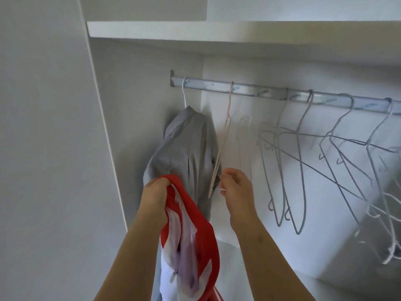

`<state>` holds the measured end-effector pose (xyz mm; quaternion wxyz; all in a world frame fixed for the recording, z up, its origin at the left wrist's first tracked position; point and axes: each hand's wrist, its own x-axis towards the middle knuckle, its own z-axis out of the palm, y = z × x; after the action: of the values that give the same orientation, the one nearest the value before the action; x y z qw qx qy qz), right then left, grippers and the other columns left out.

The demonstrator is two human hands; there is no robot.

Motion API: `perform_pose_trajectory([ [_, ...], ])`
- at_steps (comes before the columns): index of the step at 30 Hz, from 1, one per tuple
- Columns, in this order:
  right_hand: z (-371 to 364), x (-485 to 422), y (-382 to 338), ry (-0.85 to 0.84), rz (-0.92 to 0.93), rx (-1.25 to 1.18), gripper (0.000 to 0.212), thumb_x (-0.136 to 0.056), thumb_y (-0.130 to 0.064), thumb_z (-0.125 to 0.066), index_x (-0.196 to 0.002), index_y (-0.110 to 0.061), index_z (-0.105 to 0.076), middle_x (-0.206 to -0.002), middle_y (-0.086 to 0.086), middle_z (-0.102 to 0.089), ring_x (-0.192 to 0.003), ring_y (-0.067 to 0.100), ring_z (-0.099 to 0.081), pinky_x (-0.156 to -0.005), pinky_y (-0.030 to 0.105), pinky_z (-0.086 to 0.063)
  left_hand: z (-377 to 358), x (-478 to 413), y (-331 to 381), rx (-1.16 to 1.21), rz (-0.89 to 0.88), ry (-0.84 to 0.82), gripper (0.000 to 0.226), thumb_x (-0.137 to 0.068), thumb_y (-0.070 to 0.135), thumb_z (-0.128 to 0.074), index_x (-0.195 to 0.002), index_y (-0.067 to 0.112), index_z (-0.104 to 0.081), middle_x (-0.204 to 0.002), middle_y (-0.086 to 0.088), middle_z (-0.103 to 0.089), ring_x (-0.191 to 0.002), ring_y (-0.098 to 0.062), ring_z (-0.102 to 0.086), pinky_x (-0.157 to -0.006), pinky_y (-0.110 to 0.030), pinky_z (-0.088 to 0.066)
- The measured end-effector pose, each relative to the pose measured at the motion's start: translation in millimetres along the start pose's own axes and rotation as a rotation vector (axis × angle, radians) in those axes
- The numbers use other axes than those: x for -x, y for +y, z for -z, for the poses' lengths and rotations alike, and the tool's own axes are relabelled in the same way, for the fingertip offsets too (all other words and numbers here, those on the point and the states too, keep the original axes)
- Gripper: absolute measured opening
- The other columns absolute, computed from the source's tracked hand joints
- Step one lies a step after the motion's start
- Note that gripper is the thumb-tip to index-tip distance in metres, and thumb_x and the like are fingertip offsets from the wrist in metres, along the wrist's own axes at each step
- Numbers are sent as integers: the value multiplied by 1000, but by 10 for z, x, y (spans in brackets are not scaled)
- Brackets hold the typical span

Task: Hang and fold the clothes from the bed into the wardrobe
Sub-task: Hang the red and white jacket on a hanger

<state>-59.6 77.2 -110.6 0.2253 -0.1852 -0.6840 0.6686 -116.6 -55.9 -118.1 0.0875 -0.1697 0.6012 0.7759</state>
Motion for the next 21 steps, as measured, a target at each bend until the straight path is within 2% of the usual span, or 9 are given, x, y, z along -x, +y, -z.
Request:
perform_pose_trajectory([
  [1, -71, -88, -18, -5, -35, -9, 10, -92, -17, -51, -94, -27, -51, -83, -11, -55, -74, 2, -54, -57, 13, -39, -20, -87, 33, 15, 3, -14, 18, -86, 9, -53, -68, 9, -56, -53, -7, -53, -49, -20, -50, -46, -23, -42],
  [3, -223, -270, -53, -28, -109, -69, 27, -91, -19, -54, -114, -24, -43, -89, -7, -55, -76, 4, -55, -54, 11, -41, -53, -274, 90, 47, 3, -48, 19, -86, 8, -54, -67, 8, -55, -43, -4, -52, -41, -17, -50, -39, -18, -42],
  [6, -446, -470, -58, -61, -198, -180, 53, -88, -14, -59, -133, -18, -31, -92, 6, -58, -77, 16, -59, -66, 25, -52, -55, -476, 157, 81, -4, -74, 19, -84, 3, -53, -66, 6, -58, -37, -2, -53, -31, -13, -51, -34, -16, -42],
  [9, -597, -604, -55, -4, -196, -212, 40, -88, -2, -51, -124, -13, -39, -71, 6, -50, -50, 11, -42, -40, 18, -39, -94, -721, 241, 39, 16, -92, 9, -83, 7, -56, -83, 4, -65, -58, -9, -60, -50, -20, -59, -52, -25, -52],
  [12, -649, -707, -74, 107, -139, -174, 22, -94, -10, -47, -114, -15, -51, -62, 1, -44, -42, 6, -34, -34, 16, -30, -176, -857, 348, -95, 68, -161, 27, -91, 13, -52, -114, 1, -59, -88, -14, -59, -87, -31, -61, -81, -38, -50],
  [13, -666, -731, -80, 127, -115, -171, 19, -96, -13, -46, -113, -16, -53, -59, -1, -42, -39, 5, -33, -34, 17, -29, -191, -908, 375, -139, 46, -181, 29, -94, 12, -47, -119, -2, -55, -85, -12, -57, -85, -29, -60, -79, -36, -48],
  [15, -710, -763, -86, 149, -73, -169, 16, -96, -18, -47, -110, -16, -56, -56, -3, -41, -38, 4, -33, -36, 16, -30, -183, -976, 408, -112, -33, -210, 28, -93, 7, -45, -117, -6, -52, -72, -4, -52, -65, -18, -53, -68, -34, -47],
  [18, -750, -744, -84, 173, -44, -148, 11, -95, -20, -51, -103, -20, -59, -60, -6, -43, -42, 2, -37, -37, 12, -31, -165, -1018, 422, -112, -45, -210, 29, -91, 5, -45, -117, -7, -52, -67, -2, -49, -58, -14, -45, -82, -46, -49],
  [21, -724, -692, -16, 206, -47, -145, 9, -93, -18, -53, -94, -22, -62, -49, -9, -41, -37, 2, -34, -36, 14, -30, -202, -1041, 418, -120, -36, -261, 32, -91, 4, -44, -120, -8, -50, -68, -3, -49, -58, -15, -45, -93, -50, -44],
])
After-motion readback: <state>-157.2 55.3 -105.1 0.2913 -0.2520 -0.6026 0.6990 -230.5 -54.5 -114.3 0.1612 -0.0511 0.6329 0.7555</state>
